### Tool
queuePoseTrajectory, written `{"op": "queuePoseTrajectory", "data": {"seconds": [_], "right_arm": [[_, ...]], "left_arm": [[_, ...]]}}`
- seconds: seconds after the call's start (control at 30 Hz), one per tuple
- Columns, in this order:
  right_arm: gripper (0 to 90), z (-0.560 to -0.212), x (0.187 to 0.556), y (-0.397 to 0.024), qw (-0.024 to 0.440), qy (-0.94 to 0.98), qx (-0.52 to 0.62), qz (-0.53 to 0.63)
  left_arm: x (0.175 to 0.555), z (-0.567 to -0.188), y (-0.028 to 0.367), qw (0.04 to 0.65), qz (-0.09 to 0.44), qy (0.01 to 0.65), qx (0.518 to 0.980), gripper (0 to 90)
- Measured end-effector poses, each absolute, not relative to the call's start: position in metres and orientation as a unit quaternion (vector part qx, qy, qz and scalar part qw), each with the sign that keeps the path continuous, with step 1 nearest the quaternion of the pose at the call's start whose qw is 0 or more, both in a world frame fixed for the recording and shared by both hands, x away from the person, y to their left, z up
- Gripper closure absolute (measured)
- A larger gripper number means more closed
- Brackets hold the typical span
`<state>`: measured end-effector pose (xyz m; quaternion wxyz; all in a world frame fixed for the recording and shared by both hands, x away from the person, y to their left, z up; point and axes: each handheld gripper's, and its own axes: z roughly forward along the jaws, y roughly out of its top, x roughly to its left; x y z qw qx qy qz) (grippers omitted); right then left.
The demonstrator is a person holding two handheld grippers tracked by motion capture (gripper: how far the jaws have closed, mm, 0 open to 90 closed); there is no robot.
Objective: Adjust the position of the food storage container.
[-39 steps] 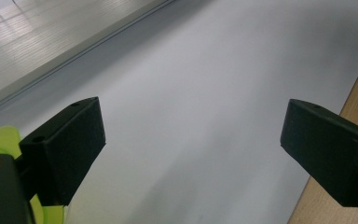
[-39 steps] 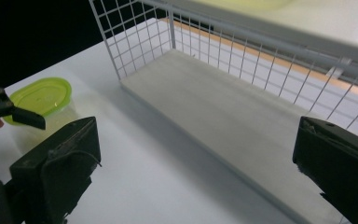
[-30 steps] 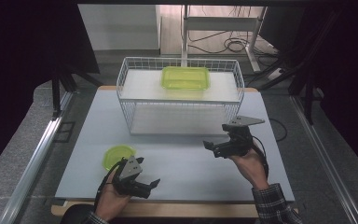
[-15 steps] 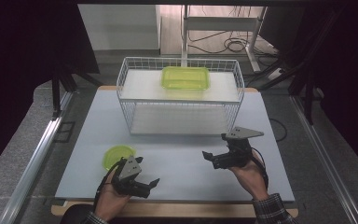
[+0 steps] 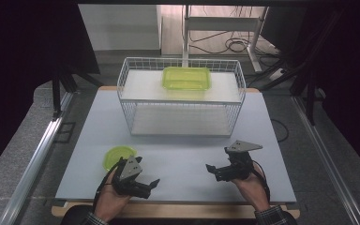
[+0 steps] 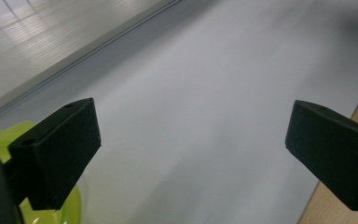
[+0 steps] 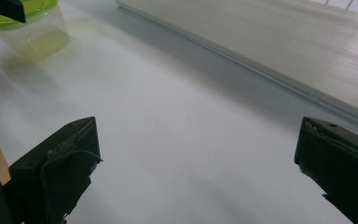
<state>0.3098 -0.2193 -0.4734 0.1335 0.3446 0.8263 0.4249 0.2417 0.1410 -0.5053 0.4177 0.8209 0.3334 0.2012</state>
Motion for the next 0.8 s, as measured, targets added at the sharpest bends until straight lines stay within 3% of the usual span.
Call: {"op": "queuePoseTrajectory", "data": {"seconds": [0.2,0.33,0.8], "right_arm": [[0.2,-0.485,0.31,-0.225,0.132,0.822,0.36,0.42],[0.2,-0.492,0.312,-0.227,0.136,0.823,0.366,0.413],[1.5,-0.508,0.316,-0.227,0.131,0.832,0.371,0.391]], "left_arm": [[0.242,-0.496,0.158,0.43,0.214,0.359,0.8,5.1],[0.241,-0.489,0.175,0.431,0.237,0.374,0.786,11.7],[0.248,-0.494,0.253,0.408,0.25,0.489,0.729,67.1]]}}
